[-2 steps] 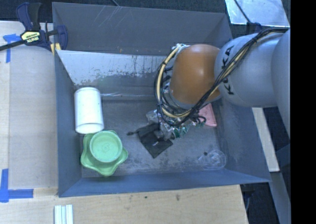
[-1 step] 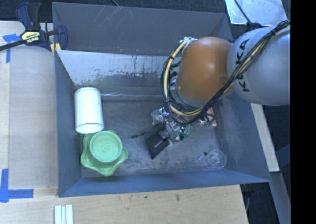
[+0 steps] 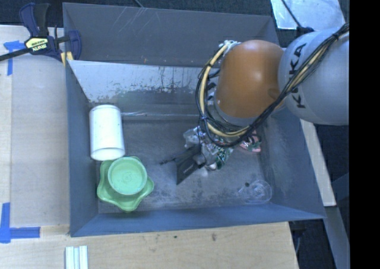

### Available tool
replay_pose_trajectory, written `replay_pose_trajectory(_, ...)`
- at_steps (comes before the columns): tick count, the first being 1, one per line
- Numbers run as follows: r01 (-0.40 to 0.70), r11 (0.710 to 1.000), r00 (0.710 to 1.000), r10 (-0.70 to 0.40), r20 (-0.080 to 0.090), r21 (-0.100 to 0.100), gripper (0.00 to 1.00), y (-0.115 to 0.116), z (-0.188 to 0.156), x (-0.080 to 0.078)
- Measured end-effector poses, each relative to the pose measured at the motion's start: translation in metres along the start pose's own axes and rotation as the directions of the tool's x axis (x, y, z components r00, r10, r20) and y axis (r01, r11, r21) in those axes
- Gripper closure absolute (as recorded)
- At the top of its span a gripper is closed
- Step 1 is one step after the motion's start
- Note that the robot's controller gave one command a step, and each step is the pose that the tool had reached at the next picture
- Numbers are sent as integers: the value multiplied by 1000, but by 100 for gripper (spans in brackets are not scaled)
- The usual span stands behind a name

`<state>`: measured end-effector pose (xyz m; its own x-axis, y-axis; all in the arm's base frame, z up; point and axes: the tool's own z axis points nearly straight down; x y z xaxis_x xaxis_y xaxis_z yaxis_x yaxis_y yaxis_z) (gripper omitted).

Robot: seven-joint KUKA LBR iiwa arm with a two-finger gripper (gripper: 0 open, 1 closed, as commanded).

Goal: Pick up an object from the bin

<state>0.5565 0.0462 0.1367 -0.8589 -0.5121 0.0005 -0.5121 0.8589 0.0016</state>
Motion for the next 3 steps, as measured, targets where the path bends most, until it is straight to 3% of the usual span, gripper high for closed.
replay_pose_trajectory(1, 220, 975, 975, -220, 6, 10, 100, -27, 36, -12)
replay_pose_trajectory(2, 147, 989, 989, -147, 2, 2, 100, 36, 59, -42)
replay_pose_trajectory(3, 113, 994, 994, -113, 8, -2, 100, 19, 60, -40)
